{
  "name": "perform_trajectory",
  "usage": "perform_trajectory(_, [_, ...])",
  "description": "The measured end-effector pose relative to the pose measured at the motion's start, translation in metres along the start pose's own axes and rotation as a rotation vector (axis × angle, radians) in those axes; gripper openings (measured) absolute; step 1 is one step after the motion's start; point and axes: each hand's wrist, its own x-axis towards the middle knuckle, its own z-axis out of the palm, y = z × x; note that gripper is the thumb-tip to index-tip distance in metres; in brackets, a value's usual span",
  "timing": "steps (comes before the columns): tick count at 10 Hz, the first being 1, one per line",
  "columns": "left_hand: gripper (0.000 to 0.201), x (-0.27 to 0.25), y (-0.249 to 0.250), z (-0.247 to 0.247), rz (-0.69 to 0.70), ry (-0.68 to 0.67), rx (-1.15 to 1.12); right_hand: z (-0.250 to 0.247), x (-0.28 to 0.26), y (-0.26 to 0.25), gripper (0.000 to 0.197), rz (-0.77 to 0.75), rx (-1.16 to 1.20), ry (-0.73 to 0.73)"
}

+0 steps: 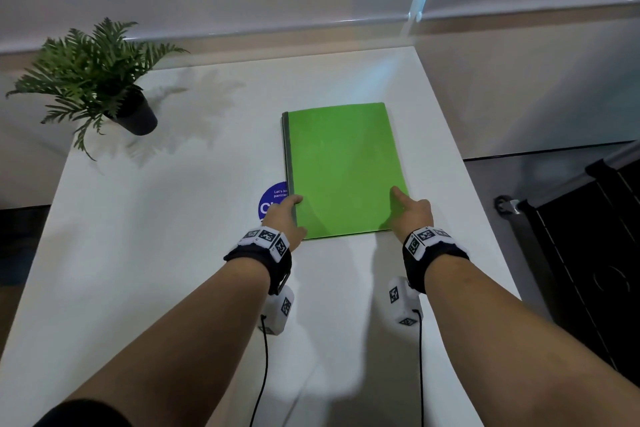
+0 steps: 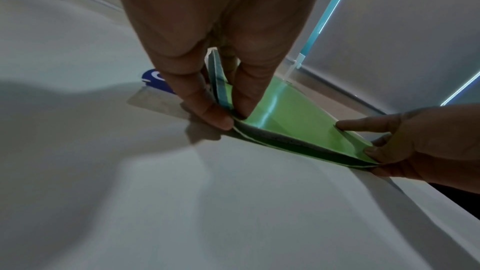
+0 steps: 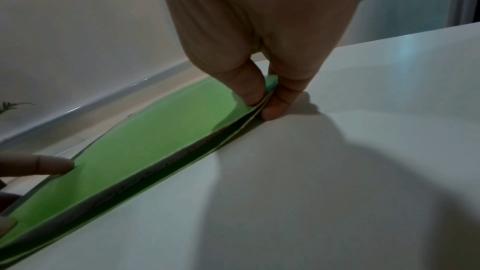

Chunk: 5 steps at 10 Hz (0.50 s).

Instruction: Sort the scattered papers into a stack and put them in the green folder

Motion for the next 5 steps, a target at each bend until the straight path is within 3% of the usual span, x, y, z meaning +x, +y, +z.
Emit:
perform_trajectory(1, [0.070,0.006,0.001,0.003,-0.014,-0.001,0.023,-0.001,0.005,-0.002,0.053,0.007,-0.010,0.000])
perform_trajectory(2, [0.069,0.007,0.003,0.005,-0.033,-0.008,0.010,-0.001,0.007,-0.003,0.031,-0.005,-0.046,0.000])
perform_trajectory(3, [0.068,0.004,0.007,0.004,-0.056,-0.002,0.048,-0.005,-0.002,-0.006,0.030,0.007,-0.167,0.069])
perform_trajectory(4, [0.071,-0.005,0.014,-0.003,-0.050,-0.010,0.070,-0.009,-0.011,-0.012,0.070,-0.046,-0.241,0.006])
perform_trajectory(5, [0.076,-0.015,0.017,-0.008,-0.052,-0.030,0.098,-0.014,-0.023,-0.017,0.068,-0.086,-0.271,0.043])
